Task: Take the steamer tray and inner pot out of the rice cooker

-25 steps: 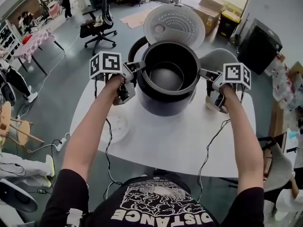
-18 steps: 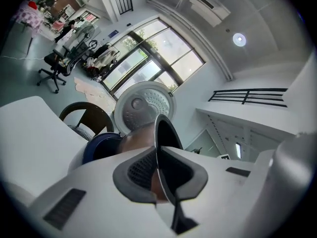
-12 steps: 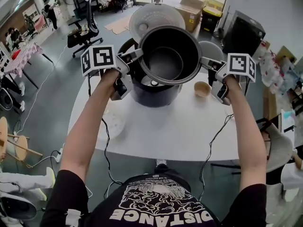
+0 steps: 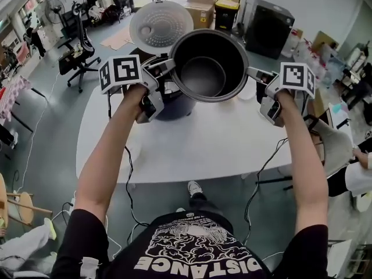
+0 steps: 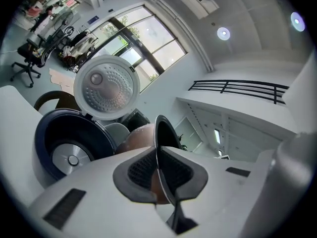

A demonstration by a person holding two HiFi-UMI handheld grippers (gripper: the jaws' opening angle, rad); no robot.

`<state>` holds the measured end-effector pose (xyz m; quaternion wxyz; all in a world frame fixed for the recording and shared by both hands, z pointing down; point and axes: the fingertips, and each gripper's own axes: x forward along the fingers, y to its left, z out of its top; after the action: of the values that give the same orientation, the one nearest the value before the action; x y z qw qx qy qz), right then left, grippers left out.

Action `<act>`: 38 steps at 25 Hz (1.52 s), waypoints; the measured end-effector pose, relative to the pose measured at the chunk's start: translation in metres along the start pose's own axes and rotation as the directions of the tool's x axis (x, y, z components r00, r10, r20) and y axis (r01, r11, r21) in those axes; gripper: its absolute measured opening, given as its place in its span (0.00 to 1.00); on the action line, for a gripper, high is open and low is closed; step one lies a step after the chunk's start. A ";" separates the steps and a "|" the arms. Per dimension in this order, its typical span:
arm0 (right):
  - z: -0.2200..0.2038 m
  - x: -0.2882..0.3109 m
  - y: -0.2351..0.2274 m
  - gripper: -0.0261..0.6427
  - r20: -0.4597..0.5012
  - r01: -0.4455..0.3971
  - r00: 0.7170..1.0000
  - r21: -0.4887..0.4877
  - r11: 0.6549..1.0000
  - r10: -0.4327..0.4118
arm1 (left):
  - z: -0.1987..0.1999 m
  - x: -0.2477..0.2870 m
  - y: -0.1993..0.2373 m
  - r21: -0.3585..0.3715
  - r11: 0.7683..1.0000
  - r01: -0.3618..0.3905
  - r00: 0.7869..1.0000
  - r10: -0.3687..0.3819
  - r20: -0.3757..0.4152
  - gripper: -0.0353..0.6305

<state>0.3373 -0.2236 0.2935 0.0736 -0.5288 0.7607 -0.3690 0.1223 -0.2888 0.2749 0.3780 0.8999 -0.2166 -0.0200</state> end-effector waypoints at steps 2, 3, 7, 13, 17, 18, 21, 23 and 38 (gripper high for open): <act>-0.009 -0.032 -0.013 0.11 0.019 0.041 0.999 0.003 0.999 -0.041 | -0.023 0.009 -0.017 0.003 1.000 0.023 0.999 -0.023 -0.027 0.10; -0.010 -0.041 -0.015 0.11 0.029 0.065 0.997 0.006 0.998 -0.066 | -0.026 0.012 -0.022 0.002 0.999 0.036 0.998 -0.036 -0.044 0.10; -0.014 -0.056 -0.015 0.11 0.058 0.123 0.990 0.074 0.990 -0.127 | -0.027 0.025 -0.025 -0.016 0.997 0.072 0.990 -0.074 -0.119 0.10; -0.043 -0.085 -0.050 0.11 0.047 0.194 0.978 0.161 0.968 -0.204 | -0.075 0.049 -0.025 -0.044 0.997 0.069 0.974 -0.077 -0.214 0.11; -0.081 -0.104 -0.086 0.10 0.017 0.246 0.966 0.225 0.943 -0.257 | -0.127 0.062 -0.013 -0.062 0.997 0.043 0.957 -0.059 -0.285 0.11; -0.088 -0.104 -0.094 0.10 0.010 0.254 0.964 0.237 0.938 -0.264 | -0.136 0.066 -0.008 -0.065 0.997 0.036 0.953 -0.053 -0.298 0.11; -0.106 -0.097 -0.115 0.10 -0.015 0.280 0.958 0.271 0.921 -0.286 | -0.153 0.076 0.012 -0.084 0.996 0.009 0.941 -0.036 -0.336 0.11; -0.120 -0.091 -0.129 0.10 -0.034 0.301 0.952 0.291 0.908 -0.304 | -0.165 0.082 0.027 -0.094 0.996 -0.012 0.933 -0.023 -0.360 0.11; -0.174 -0.059 -0.180 0.11 -0.091 0.290 0.956 0.432 0.854 -0.279 | -0.221 0.099 0.097 -0.137 0.978 -0.155 0.876 0.072 -0.476 0.12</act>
<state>0.4099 -0.1192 0.5173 0.1268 -0.6003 0.5715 -0.5449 0.2192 -0.2407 0.5120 0.4956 0.8277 -0.1690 0.2019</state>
